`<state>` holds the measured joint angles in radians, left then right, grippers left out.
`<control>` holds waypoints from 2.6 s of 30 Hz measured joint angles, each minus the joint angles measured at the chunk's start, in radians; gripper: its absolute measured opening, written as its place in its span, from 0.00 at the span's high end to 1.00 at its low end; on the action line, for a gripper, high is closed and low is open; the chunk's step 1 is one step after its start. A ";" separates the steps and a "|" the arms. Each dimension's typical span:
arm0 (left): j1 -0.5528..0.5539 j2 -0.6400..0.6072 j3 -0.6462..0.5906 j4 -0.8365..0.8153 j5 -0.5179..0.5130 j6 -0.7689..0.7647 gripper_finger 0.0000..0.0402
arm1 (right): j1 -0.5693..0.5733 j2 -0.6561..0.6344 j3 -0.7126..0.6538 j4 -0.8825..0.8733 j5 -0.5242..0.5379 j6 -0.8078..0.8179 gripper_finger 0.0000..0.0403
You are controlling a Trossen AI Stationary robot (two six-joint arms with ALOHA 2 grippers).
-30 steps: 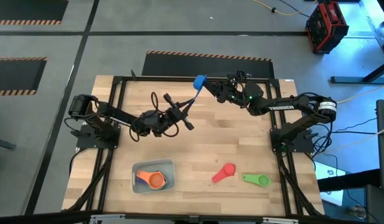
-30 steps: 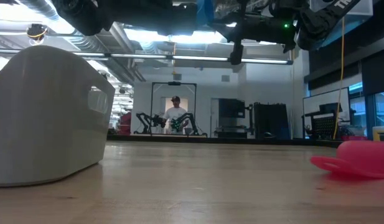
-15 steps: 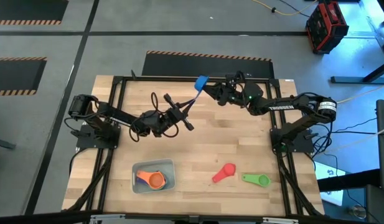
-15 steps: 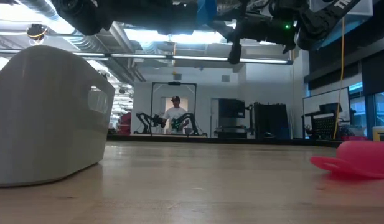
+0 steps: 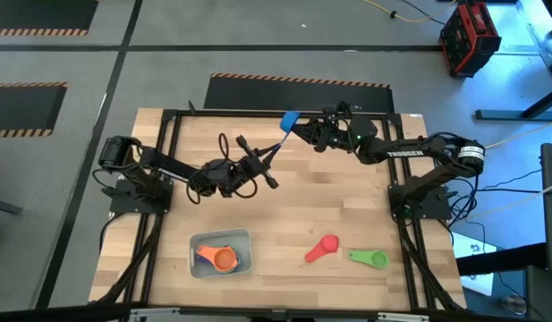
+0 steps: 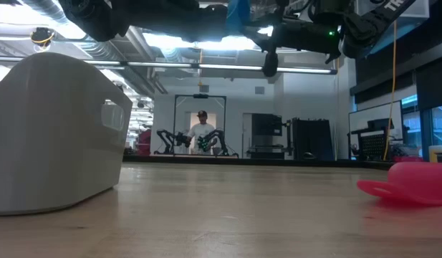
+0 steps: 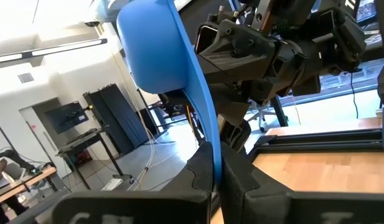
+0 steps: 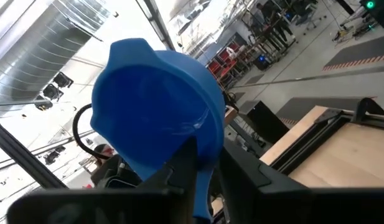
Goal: Nest measuring cups in basket
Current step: Stack the blue measuring cup on top of the orange measuring cup in the gray bin
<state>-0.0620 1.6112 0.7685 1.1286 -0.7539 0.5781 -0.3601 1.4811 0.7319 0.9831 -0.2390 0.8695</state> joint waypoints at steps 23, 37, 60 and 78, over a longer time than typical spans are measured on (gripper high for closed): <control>0.000 0.000 0.000 0.004 -0.013 0.000 1.00 | -0.012 0.002 0.000 -0.014 -0.031 0.069 0.84; 0.001 0.000 0.001 0.005 -0.017 -0.001 1.00 | -0.011 0.003 0.000 -0.011 0.046 0.067 0.84; 0.000 -0.004 0.005 0.013 -0.113 0.000 1.00 | -0.029 0.005 -0.002 -0.012 0.199 -0.044 0.83; -0.207 -0.128 0.004 0.004 -0.310 -0.026 1.00 | -0.138 0.004 -0.002 -0.102 -0.192 -0.297 0.83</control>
<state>-0.2689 1.4835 0.7724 1.1330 -1.0635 0.5525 -0.4977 1.4849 0.7296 0.8815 -0.4309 0.5730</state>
